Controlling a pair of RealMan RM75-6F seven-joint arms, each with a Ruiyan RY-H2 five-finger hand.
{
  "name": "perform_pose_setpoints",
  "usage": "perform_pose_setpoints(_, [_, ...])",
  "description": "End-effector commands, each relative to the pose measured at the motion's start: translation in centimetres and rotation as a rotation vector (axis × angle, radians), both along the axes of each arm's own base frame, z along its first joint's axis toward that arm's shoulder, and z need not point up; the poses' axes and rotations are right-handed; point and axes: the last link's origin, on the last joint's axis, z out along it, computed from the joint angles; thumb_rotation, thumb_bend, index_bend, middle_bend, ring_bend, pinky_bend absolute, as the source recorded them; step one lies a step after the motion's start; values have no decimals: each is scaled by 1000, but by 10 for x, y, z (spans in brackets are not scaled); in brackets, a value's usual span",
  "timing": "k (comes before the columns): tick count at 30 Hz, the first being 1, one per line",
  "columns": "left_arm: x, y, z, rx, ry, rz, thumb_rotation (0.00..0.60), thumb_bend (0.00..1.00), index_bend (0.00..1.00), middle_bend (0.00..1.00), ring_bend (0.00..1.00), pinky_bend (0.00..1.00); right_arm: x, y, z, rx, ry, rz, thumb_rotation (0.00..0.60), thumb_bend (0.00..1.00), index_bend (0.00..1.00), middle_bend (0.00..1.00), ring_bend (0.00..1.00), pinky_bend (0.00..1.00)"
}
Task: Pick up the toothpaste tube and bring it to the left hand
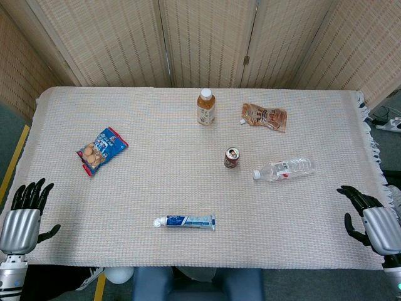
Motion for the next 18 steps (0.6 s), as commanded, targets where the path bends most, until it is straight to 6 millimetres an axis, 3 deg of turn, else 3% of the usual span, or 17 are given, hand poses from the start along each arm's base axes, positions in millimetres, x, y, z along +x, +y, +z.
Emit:
perform_pose_setpoints(1, [0,0,1,3,0,1,600,197,138,70,60,0,2,-1,-1,-5,-5,13,600,687,196,180,256,260])
perform_pose_setpoints(11, [-1,-1,1,4,-2,0,600,197,138,70,60,0,11,-3,-6,-14,-14,48,600,686,196,180,255,260])
perform_pose_setpoints(18, [0,-2,3,11,-2,-8,600,197,138,70,60,0,38,-12,-32,84,-51,124,600,686,196,182,257,261])
